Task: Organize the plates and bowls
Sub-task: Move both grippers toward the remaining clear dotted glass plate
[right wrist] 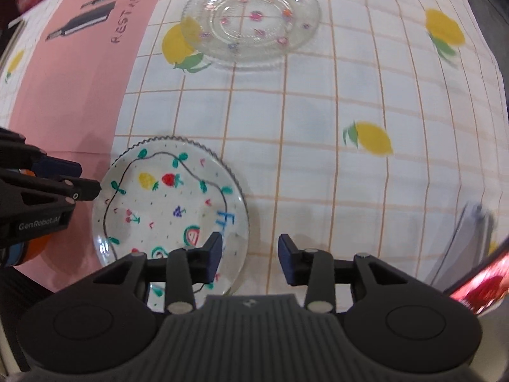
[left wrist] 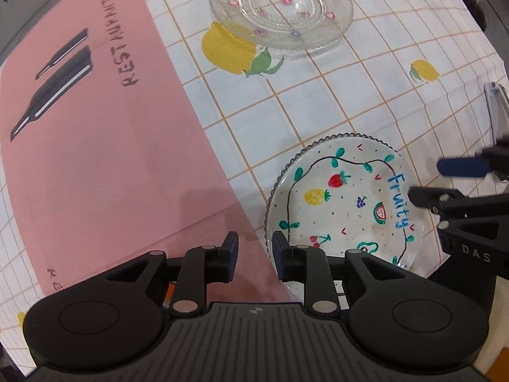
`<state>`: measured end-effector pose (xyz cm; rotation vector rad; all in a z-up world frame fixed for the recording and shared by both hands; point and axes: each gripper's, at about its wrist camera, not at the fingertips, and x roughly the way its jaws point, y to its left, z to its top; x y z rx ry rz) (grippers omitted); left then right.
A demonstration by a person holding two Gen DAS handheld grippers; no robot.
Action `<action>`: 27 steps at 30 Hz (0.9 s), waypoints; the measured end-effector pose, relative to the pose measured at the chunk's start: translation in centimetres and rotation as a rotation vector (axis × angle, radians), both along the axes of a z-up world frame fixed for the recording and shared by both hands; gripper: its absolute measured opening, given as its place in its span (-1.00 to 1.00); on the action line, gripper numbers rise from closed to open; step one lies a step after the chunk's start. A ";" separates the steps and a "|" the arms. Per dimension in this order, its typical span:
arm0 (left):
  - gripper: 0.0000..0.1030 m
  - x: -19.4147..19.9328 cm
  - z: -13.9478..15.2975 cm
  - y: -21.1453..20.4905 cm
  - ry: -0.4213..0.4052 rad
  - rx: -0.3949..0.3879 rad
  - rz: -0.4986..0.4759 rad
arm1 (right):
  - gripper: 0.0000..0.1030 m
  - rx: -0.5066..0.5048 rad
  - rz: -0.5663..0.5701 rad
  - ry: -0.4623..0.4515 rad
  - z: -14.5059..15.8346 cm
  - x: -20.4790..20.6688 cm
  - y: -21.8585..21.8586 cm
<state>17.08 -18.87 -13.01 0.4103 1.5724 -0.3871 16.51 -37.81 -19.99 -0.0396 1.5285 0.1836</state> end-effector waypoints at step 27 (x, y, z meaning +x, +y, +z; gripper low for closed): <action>-0.42 9.0 -2.0 -0.1 0.105 -0.007 0.019 | -0.18 -0.116 0.145 0.079 -1.0 9.2 3.7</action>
